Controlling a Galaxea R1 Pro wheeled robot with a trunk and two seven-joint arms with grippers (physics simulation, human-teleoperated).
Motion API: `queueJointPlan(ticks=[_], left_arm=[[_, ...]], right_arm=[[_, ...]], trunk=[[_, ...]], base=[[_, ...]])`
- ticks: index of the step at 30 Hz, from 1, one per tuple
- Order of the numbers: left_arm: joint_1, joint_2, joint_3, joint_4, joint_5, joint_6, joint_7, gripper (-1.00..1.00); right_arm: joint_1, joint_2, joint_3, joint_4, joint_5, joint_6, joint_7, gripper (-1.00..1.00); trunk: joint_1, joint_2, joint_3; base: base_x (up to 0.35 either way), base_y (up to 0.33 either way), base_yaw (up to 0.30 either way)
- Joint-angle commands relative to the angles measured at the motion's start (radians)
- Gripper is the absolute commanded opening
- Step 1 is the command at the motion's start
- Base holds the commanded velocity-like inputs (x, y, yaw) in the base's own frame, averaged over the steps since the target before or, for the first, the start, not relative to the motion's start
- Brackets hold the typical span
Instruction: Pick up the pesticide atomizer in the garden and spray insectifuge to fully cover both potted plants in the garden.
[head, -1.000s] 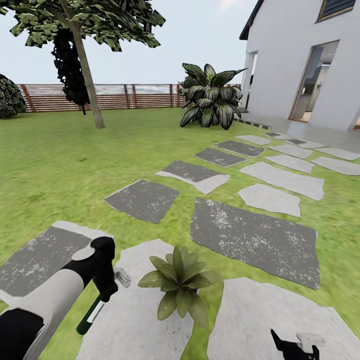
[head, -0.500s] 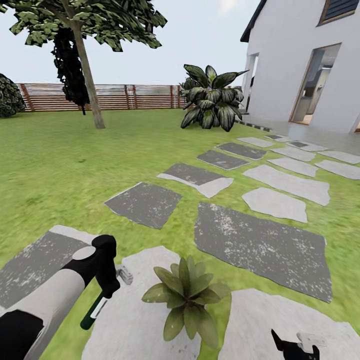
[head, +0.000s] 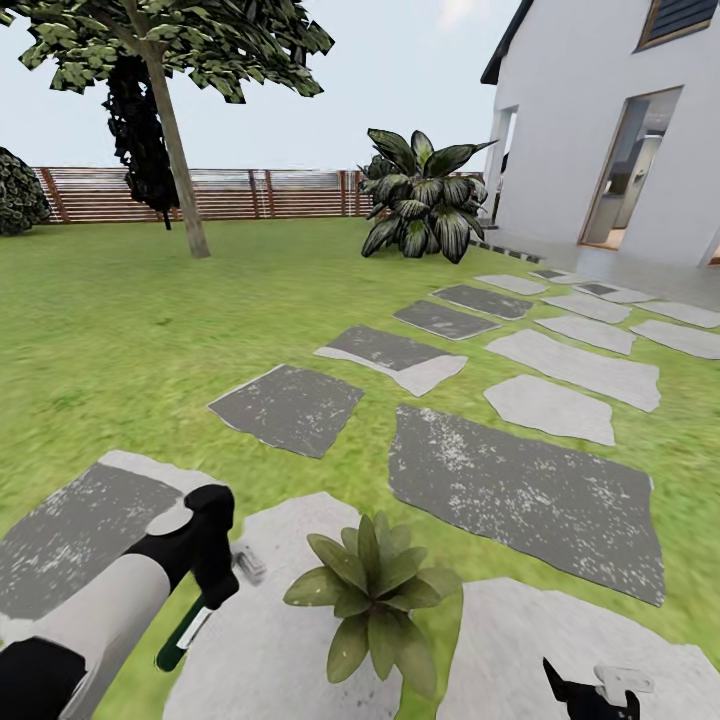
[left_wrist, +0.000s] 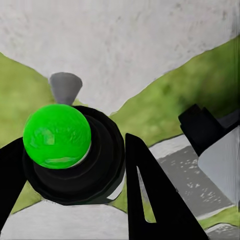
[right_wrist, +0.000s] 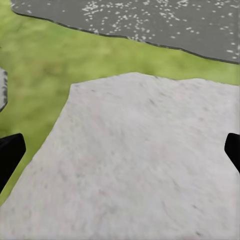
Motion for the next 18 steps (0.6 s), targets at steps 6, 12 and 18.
queueJointPlan(ticks=[6, 12, 18], left_arm=[[-0.045, -0.038, -0.002, -0.003, -0.005, 0.012, -0.018, -1.0], [-0.118, -0.053, -0.006, 0.002, -0.012, 0.015, -0.022, -1.0], [-0.151, -0.047, -0.015, 0.013, -0.021, 0.005, -0.105, -1.0]], right_arm=[[-0.001, 0.0, -0.009, 0.001, 0.01, -0.004, 0.005, 1.0], [-0.001, 0.0, -0.009, 0.001, 0.01, -0.004, 0.004, 1.0], [-0.001, -0.001, -0.009, 0.001, 0.01, -0.004, 0.005, 1.0]], trunk=[[0.0, 0.0, -0.001], [0.0, 0.0, -0.001], [0.0, 0.0, -0.001]], base=[[0.0, 0.0, -0.051], [0.0, 0.0, -0.229], [0.0, 0.0, -0.018]])
